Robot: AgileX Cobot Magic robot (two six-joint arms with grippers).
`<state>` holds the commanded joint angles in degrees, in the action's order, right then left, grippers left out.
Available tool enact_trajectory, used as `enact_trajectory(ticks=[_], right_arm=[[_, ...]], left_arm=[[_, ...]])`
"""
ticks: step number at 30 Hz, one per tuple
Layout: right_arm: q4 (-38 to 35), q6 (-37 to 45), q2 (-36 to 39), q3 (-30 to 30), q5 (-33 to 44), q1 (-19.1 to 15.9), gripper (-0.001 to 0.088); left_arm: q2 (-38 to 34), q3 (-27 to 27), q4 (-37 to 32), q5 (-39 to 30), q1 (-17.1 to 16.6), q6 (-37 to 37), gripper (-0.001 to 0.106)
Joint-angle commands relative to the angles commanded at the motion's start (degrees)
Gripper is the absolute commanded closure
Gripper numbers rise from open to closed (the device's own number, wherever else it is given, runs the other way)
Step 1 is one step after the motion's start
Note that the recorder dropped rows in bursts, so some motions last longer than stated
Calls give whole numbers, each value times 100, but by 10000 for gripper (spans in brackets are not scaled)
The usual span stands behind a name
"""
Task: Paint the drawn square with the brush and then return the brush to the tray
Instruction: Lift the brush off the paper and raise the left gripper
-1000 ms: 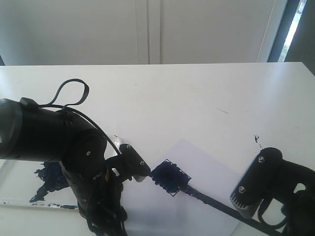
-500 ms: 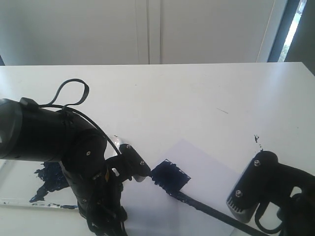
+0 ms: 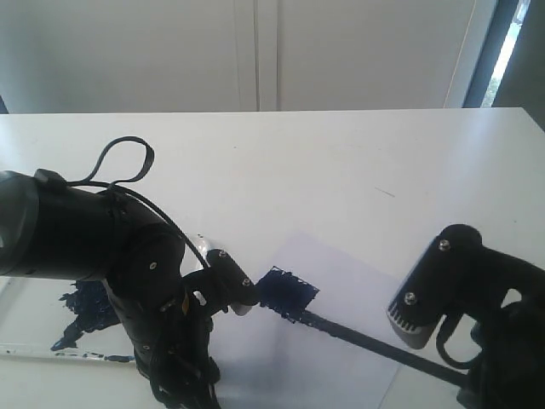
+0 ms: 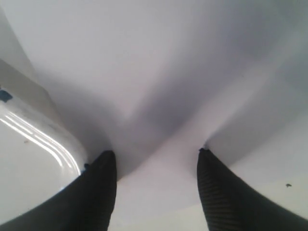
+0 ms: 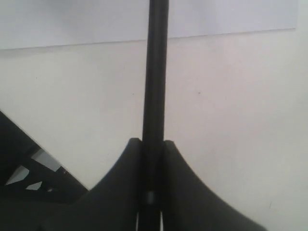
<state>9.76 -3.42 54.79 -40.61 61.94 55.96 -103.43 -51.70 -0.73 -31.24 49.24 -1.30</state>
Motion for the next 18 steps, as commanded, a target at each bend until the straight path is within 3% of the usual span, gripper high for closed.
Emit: enact_trajectory(ticks=[8,18], right_arm=[[79,-39,-469,-5,160,0,868],[275,-114,-469,-5,275,0,868]], left_arm=[[65,-36,21,-50,0,18,493],[1055,-46,73,-139,38,260,493]])
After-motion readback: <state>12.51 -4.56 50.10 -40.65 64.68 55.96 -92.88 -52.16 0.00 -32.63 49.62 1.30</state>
